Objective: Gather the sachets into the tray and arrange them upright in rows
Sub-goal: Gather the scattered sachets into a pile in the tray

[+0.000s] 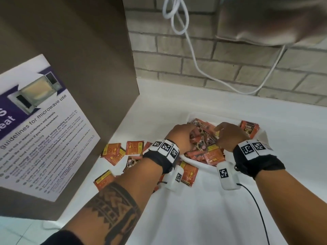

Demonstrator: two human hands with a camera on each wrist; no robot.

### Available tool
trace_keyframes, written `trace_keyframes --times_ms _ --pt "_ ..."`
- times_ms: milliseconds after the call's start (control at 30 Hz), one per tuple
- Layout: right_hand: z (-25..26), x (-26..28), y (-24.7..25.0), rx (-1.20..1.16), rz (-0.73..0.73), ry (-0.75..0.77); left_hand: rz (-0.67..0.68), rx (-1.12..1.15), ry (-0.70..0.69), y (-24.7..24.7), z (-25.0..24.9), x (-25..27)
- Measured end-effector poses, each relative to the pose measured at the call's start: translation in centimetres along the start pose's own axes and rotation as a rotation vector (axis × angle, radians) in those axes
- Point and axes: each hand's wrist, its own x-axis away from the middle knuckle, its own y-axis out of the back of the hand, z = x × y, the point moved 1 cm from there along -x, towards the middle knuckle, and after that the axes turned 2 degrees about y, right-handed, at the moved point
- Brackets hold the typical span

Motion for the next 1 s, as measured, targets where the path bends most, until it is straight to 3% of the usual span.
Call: trace_keyframes --times_ms 200,333,433,500,633,767,867,1000 --pt "5.6 1.6 -0.3 -0.091 -0.095 0.194 -0.169 0.214 -0.042 1.0 1.9 1.2" --pt "9.7 2.2 -1.5 -0.044 -0.136 0.231 -0.159 0.342 -0.02 1.9 4.0 2.7" --pt "11.9 2.7 -2.9 -0.076 -0.145 0.335 -0.269 0.24 0.056 3.5 6.3 4.4" --pt "13.3 2.6 -4.0 -0.078 -0.076 0.411 -0.311 0.087 0.168 5.1 8.4 5.7" --pt "16.7 1.9 -6.4 0.022 0.139 0.452 -0.22 -0.211 0.505 7.2 12.3 8.2" --pt "19.7 1.5 -9.0 0.184 0.242 0.471 -0.098 -0.42 0.706 7.2 13.9 10.3" --pt "21.3 0.7 -10.8 0.209 0.249 0.498 -0.026 -0.375 0.716 6.4 15.3 10.9" --pt "22.4 -0.3 -13.2 0.219 0.23 0.503 -0.04 -0.401 0.643 6.0 16.5 11.1"
